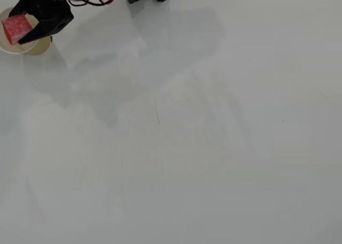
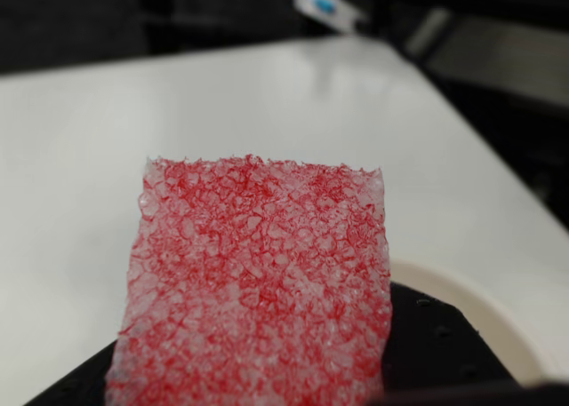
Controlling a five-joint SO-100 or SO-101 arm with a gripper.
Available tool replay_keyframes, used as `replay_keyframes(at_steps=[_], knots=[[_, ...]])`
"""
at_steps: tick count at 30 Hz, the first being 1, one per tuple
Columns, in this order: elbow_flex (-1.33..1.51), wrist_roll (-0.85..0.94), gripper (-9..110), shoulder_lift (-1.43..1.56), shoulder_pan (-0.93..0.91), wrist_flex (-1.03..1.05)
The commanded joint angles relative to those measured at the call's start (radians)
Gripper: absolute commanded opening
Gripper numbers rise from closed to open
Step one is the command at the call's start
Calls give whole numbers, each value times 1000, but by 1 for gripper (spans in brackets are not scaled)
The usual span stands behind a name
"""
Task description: Pick up the cube and drop it in the cup.
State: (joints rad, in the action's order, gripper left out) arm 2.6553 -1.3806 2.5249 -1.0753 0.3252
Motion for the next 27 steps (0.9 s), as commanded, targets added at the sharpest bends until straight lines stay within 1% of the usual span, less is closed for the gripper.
replay_keyframes(at_steps=[1,13,27], knots=[[-195,0,0,-3,5,-37],[-161,0,0,15,-11,-38],[-206,0,0,2,-44,-31]])
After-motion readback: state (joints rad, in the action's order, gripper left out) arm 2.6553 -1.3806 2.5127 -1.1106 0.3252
